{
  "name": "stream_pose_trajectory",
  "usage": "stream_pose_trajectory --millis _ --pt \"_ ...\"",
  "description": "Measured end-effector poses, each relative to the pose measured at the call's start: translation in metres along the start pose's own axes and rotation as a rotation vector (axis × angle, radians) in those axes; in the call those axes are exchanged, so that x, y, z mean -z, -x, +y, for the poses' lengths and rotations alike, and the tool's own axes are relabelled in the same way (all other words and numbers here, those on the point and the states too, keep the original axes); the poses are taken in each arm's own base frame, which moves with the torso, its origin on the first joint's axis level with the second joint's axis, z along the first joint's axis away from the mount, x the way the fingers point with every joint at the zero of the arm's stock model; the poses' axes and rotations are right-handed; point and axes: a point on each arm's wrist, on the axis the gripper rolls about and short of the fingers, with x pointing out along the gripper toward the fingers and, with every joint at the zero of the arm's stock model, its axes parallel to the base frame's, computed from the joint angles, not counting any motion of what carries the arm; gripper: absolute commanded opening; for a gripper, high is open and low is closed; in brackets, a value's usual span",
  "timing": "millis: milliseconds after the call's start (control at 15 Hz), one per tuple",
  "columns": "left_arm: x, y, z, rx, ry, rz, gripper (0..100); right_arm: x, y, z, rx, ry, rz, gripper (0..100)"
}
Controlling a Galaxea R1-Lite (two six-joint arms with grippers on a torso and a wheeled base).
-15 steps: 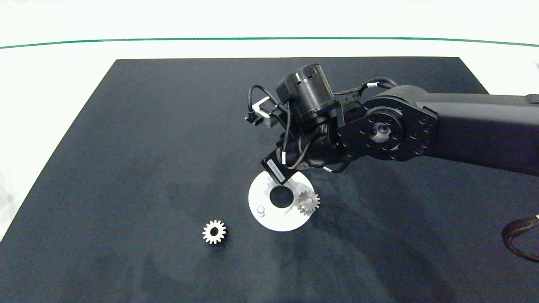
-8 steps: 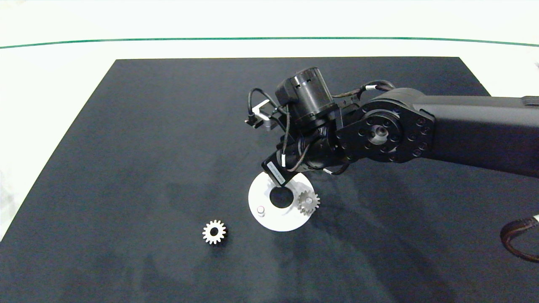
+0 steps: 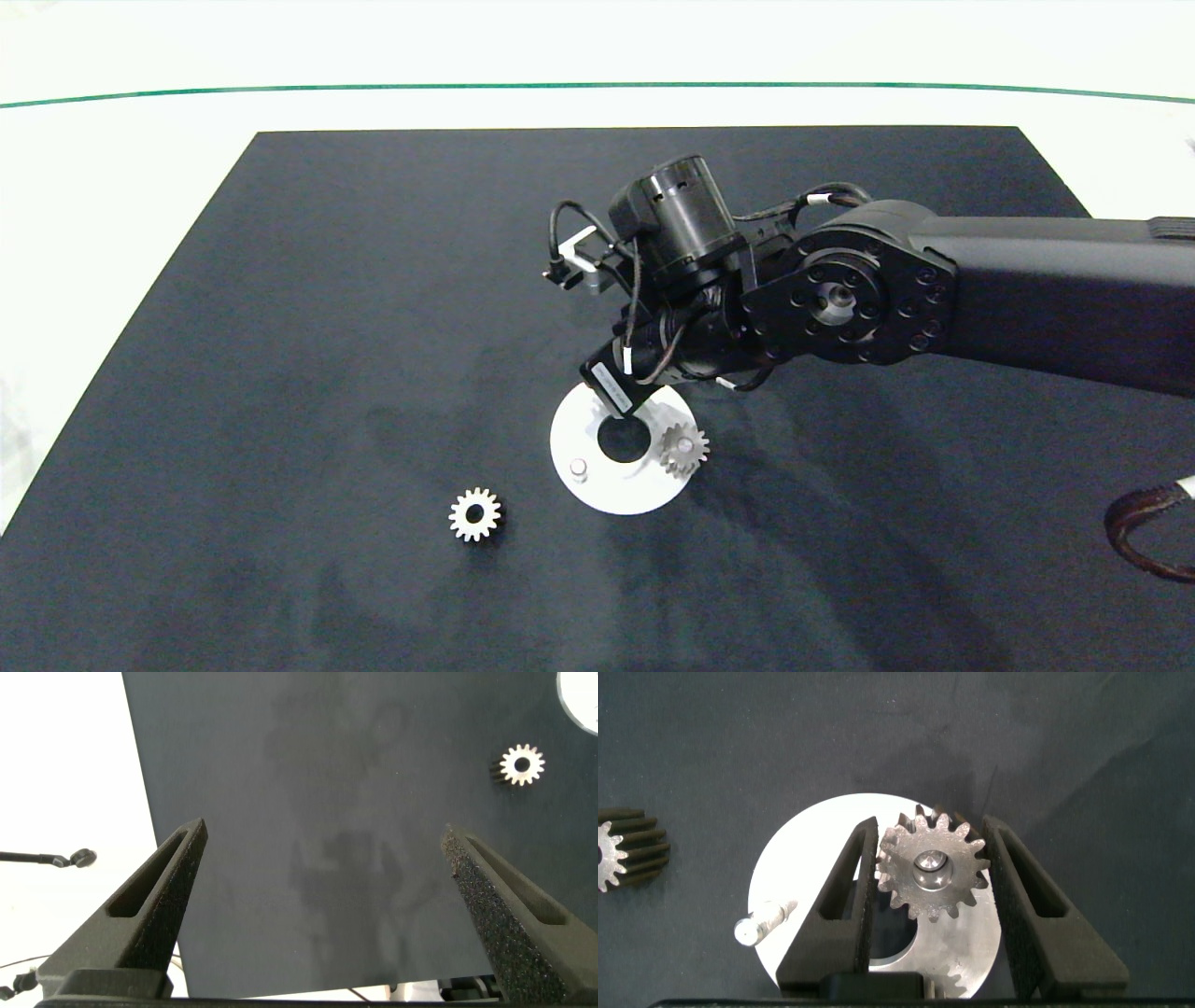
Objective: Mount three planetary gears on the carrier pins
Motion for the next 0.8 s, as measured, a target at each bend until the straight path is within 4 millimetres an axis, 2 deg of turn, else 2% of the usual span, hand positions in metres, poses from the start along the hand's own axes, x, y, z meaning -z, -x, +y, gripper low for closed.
stream_pose_trajectory --millis 800 --pt "0.0 0.0 0.0 0.001 -0.001 0.0 100 0.0025 -0.0027 0.0007 -0.001 0.001 0.011 4"
